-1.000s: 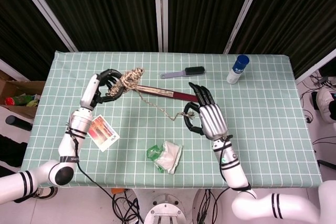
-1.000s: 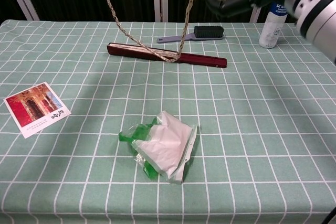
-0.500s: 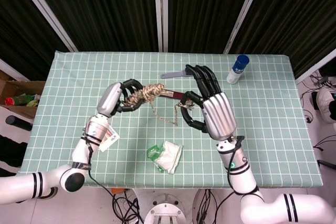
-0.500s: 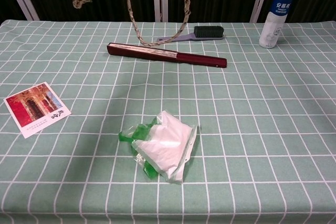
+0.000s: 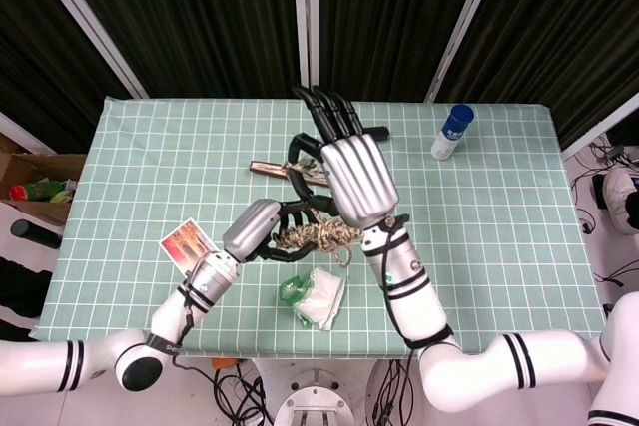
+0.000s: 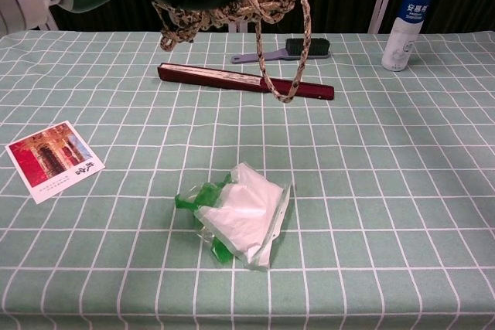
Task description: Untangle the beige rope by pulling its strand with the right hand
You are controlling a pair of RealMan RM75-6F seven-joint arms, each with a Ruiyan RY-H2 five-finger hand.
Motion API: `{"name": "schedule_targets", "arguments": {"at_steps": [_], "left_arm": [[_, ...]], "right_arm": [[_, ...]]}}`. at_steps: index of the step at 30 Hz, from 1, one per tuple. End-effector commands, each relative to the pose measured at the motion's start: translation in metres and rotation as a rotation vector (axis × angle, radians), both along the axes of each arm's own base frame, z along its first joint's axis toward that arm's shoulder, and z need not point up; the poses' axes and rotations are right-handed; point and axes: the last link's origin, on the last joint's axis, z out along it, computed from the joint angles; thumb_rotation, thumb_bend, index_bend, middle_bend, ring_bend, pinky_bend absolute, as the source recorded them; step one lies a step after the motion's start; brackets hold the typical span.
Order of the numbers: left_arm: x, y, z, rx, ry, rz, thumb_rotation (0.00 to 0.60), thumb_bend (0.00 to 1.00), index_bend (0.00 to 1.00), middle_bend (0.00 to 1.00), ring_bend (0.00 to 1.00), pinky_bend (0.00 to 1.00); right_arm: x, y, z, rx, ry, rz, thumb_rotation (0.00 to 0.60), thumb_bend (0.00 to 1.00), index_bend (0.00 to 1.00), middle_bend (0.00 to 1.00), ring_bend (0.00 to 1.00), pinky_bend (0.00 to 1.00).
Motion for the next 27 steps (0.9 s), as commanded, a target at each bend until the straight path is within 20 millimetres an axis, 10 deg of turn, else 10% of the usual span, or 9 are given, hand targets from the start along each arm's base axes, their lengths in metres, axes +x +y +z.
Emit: {"name": "schedule_targets", "arguments": {"at_steps": [1, 11, 27], "left_arm": [[0.002, -0.005, 0.001, -0.011, -0.009, -0.015, 0.600, 0.49, 0.78, 0.82, 0.66, 0.68], [0.007, -0.023, 0.011, -0.233, -0.240, -0.050, 0.600, 0.49, 0.78, 0.82, 0.66, 0.69], [-0.018, 0.014, 0.028, -0.593, -0.711, 0.036, 0.600, 0.50, 0.79, 0.82, 0.66, 0.69]], "right_arm": [[0.010, -0.008, -0.005, 0.003, 0.012, -0.022, 0.600, 0.48, 0.96, 0.06, 0.00, 0.00], [-0.023, -0.039, -0.002, -0.009, -0.009, -0.193, 0.600, 0.48, 0.97, 0.06, 0.00, 0.00], [-0.128, -0.035, 0.013, 0.024, -0.030, -0.291, 0.600, 0.48, 0.98, 0.06, 0.00, 0.00]]}}
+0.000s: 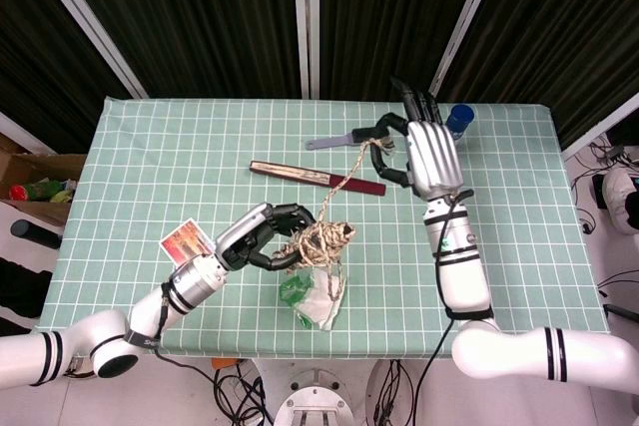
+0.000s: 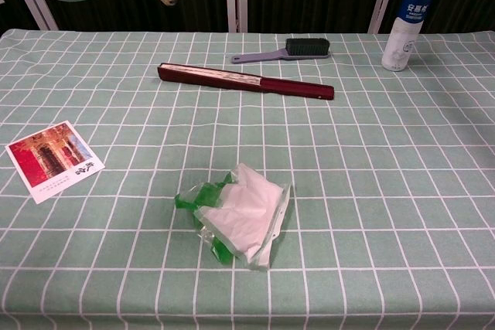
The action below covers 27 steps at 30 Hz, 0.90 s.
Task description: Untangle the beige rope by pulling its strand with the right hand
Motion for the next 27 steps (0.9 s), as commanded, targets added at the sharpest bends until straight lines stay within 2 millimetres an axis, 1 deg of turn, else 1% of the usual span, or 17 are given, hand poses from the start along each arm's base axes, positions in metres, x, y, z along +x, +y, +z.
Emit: {"name": "schedule_targets", "arguments": {"at_steps": [1, 5, 6, 9, 12, 17, 21, 27], "left_arm": [[-0.009, 0.015, 0.007, -0.054, -0.092, 0.011, 0.600, 0.50, 0.79, 0.82, 0.66, 0.69], [-0.012, 0.022, 0.013, -0.082, -0.166, 0.061, 0.600, 0.50, 0.79, 0.82, 0.66, 0.69], [-0.013, 0.024, 0.015, -0.082, -0.185, 0.081, 0.600, 0.50, 0.79, 0.82, 0.66, 0.69], [-0.017, 0.029, 0.020, -0.071, -0.209, 0.126, 0.600, 0.50, 0.79, 0.82, 0.66, 0.69], [-0.020, 0.032, 0.023, -0.057, -0.224, 0.168, 0.600, 0.50, 0.79, 0.82, 0.66, 0.69], [-0.024, 0.035, 0.027, -0.033, -0.245, 0.231, 0.600, 0.50, 0.79, 0.82, 0.66, 0.69], [-0.023, 0.037, 0.030, -0.022, -0.269, 0.270, 0.600, 0.50, 0.79, 0.82, 0.66, 0.69], [-0.022, 0.037, 0.031, 0.000, -0.265, 0.295, 0.600, 0.50, 0.79, 0.82, 0.66, 0.69]], "right_arm": [[-0.026, 0.006, 0.001, 0.010, 0.016, -0.012, 0.600, 0.48, 0.99, 0.06, 0.00, 0.00], [-0.053, 0.015, -0.003, 0.012, 0.065, -0.024, 0.600, 0.48, 0.99, 0.06, 0.00, 0.00], [-0.064, 0.019, -0.008, 0.024, 0.082, -0.038, 0.600, 0.48, 0.99, 0.06, 0.00, 0.00], [-0.087, 0.030, -0.016, 0.050, 0.121, -0.057, 0.600, 0.48, 1.00, 0.06, 0.00, 0.00], [-0.103, 0.039, -0.019, 0.055, 0.125, -0.064, 0.600, 0.48, 1.00, 0.06, 0.00, 0.00], [-0.123, 0.055, -0.023, 0.060, 0.112, -0.060, 0.600, 0.48, 1.00, 0.06, 0.00, 0.00], [-0.135, 0.066, -0.025, 0.053, 0.134, -0.047, 0.600, 0.48, 1.00, 0.06, 0.00, 0.00], [-0.144, 0.081, -0.025, 0.050, 0.171, -0.020, 0.600, 0.48, 1.00, 0.05, 0.00, 0.00]]}}
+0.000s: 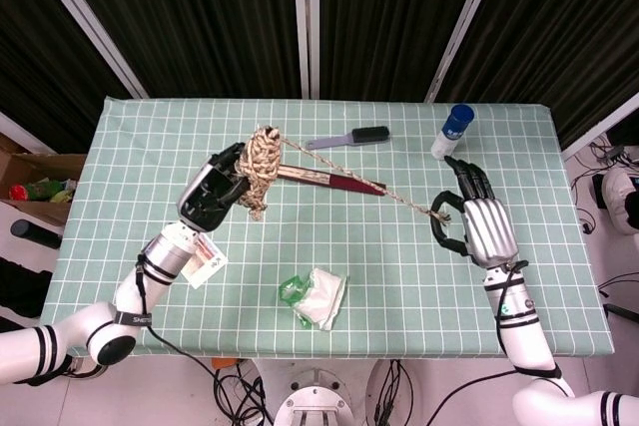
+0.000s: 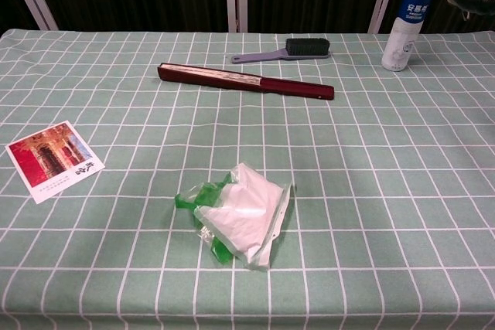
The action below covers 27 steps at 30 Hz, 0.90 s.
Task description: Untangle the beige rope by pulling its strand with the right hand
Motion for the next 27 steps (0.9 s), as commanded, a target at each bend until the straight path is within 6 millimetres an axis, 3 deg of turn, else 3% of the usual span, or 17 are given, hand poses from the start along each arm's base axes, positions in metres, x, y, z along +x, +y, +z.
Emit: {"name": "schedule_targets", "arguments": {"at_steps": [1, 7, 11, 21, 27], "left_arm": [[0.000, 0.001, 0.000, 0.016, 0.021, 0.010, 0.600, 0.50, 0.79, 0.82, 0.66, 0.69], [-0.008, 0.005, -0.007, 0.132, 0.258, 0.073, 0.600, 0.50, 0.79, 0.82, 0.66, 0.69], [-0.007, 0.006, -0.011, 0.213, 0.396, 0.160, 0.600, 0.50, 0.79, 0.83, 0.66, 0.69], [0.009, 0.001, -0.020, 0.387, 0.611, 0.247, 0.600, 0.50, 0.79, 0.83, 0.67, 0.69], [0.016, -0.005, -0.028, 0.455, 0.697, 0.213, 0.600, 0.50, 0.79, 0.83, 0.67, 0.69]], "right_arm": [[-0.006, 0.009, 0.000, 0.000, 0.019, 0.011, 0.600, 0.48, 1.00, 0.05, 0.00, 0.00], [-0.001, 0.025, 0.001, 0.002, 0.076, 0.086, 0.600, 0.48, 1.00, 0.05, 0.00, 0.00], [0.021, 0.035, 0.003, -0.043, 0.137, 0.197, 0.600, 0.48, 1.00, 0.04, 0.00, 0.00], [0.122, 0.055, 0.001, -0.159, 0.295, 0.557, 0.600, 0.48, 1.00, 0.03, 0.00, 0.00], [0.181, 0.050, 0.003, -0.167, 0.298, 0.655, 0.600, 0.48, 1.00, 0.03, 0.00, 0.00]]}}
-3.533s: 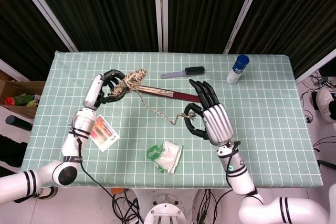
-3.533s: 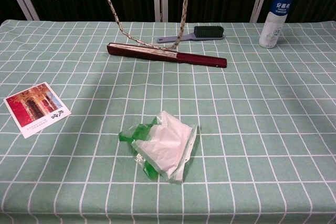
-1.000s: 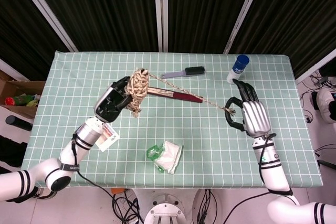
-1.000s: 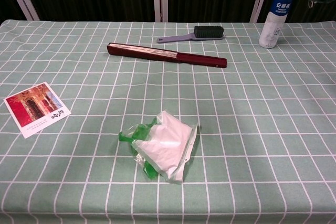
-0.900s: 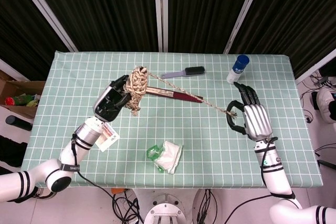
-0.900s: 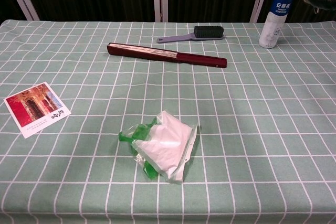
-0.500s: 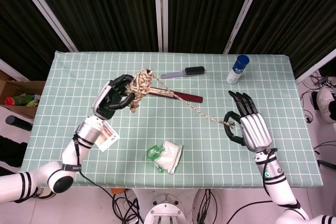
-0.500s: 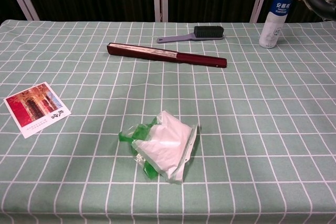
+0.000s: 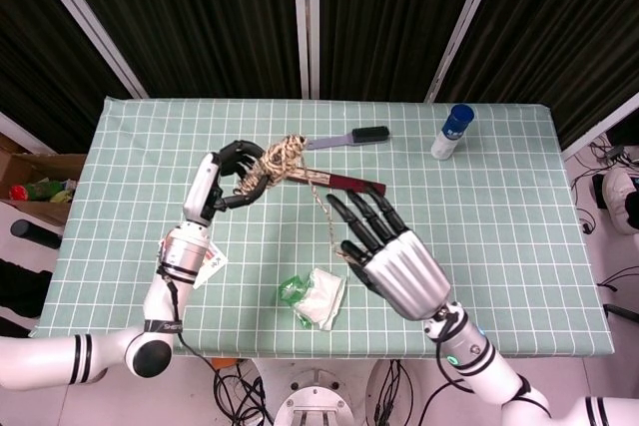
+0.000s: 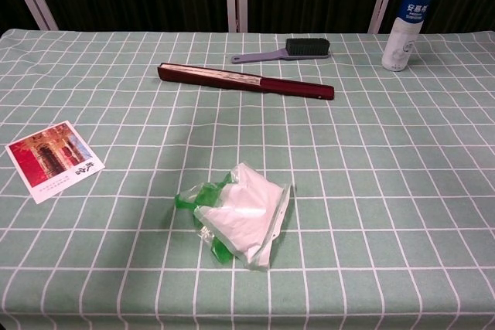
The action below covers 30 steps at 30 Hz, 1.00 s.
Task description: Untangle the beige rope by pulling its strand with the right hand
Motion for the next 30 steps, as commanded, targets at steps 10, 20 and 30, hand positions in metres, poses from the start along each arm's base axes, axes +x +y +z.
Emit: {"name": "schedule_targets", "arguments": {"at_steps": [10, 20, 30], "left_arm": [[0.016, -0.024, -0.023, 0.038, 0.132, -0.135, 0.600, 0.50, 0.79, 0.83, 0.67, 0.69], [0.019, -0.039, -0.035, -0.019, 0.133, -0.226, 0.600, 0.50, 0.79, 0.83, 0.67, 0.69], [0.014, -0.040, -0.035, -0.175, -0.051, -0.312, 0.600, 0.50, 0.79, 0.82, 0.67, 0.69]], "right_arm": [[0.115, -0.035, -0.006, 0.055, 0.001, 0.012, 0.600, 0.48, 1.00, 0.03, 0.00, 0.00], [0.152, -0.067, -0.003, 0.003, -0.053, -0.118, 0.600, 0.48, 1.00, 0.03, 0.00, 0.00], [0.125, -0.097, 0.007, 0.056, -0.177, -0.307, 0.600, 0.48, 1.00, 0.04, 0.00, 0.00]]}}
